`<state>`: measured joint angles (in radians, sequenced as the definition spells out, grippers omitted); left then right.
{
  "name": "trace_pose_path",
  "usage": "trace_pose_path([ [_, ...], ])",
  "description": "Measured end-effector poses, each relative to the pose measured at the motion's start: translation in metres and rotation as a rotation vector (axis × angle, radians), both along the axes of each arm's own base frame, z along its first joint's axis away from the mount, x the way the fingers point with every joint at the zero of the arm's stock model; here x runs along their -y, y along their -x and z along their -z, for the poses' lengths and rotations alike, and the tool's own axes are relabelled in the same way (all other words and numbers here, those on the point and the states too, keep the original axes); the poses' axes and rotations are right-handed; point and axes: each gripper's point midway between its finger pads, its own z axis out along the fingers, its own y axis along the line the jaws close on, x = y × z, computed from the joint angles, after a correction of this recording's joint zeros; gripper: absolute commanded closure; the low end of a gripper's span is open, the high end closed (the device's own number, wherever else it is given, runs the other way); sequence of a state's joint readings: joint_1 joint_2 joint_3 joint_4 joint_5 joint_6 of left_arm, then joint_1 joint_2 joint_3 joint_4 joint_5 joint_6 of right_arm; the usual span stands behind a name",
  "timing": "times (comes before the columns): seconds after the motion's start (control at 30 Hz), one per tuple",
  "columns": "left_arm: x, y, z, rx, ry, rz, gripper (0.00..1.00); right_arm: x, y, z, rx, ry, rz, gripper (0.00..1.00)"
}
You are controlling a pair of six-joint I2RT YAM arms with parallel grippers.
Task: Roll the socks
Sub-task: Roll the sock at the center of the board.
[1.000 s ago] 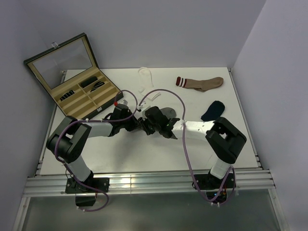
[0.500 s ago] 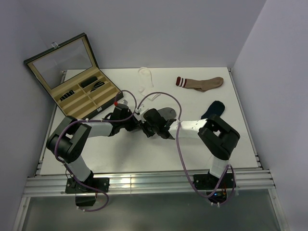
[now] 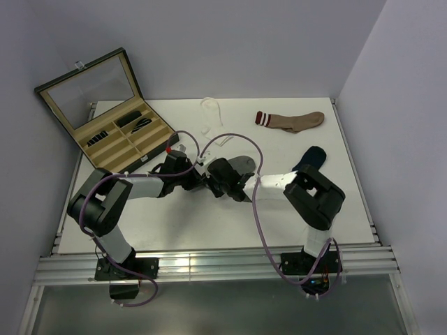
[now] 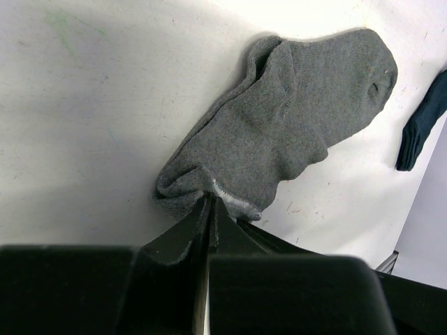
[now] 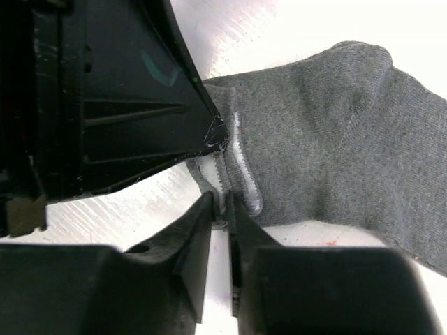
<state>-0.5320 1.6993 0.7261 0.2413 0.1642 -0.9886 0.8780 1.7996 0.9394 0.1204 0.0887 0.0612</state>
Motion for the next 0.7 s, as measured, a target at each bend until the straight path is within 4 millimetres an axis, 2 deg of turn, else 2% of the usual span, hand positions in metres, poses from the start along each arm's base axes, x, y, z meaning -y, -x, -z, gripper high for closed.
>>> trace_pose_path([
  [0.03, 0.000, 0.000, 0.000, 0.000, 0.000, 0.000, 0.93, 0.000, 0.000, 0.001, -0.002, -0.001, 0.002, 0.90],
  [0.13, 0.000, 0.000, 0.000, 0.001, 0.000, 0.000, 0.92, 0.001, -0.003, 0.000, -0.011, -0.016, 0.016, 1.00],
  [0.23, 0.000, 0.000, 0.000, 0.002, 0.000, 0.000, 0.87, 0.002, -0.004, 0.001, -0.044, -0.042, 0.018, 1.00],
  [0.37, 0.000, 0.000, -0.005, 0.013, 0.006, 0.001, 0.74, 0.004, -0.009, 0.001, -0.147, -0.116, 0.023, 1.00],
  [0.5, -0.001, 0.000, -0.020, 0.049, 0.018, 0.003, 0.64, 0.005, -0.020, 0.000, -0.268, -0.216, 0.035, 1.00],
  [0.7, -0.005, 0.001, -0.048, 0.116, 0.044, -0.013, 0.53, 0.001, -0.020, 0.001, -0.487, -0.374, 0.049, 1.00],
])
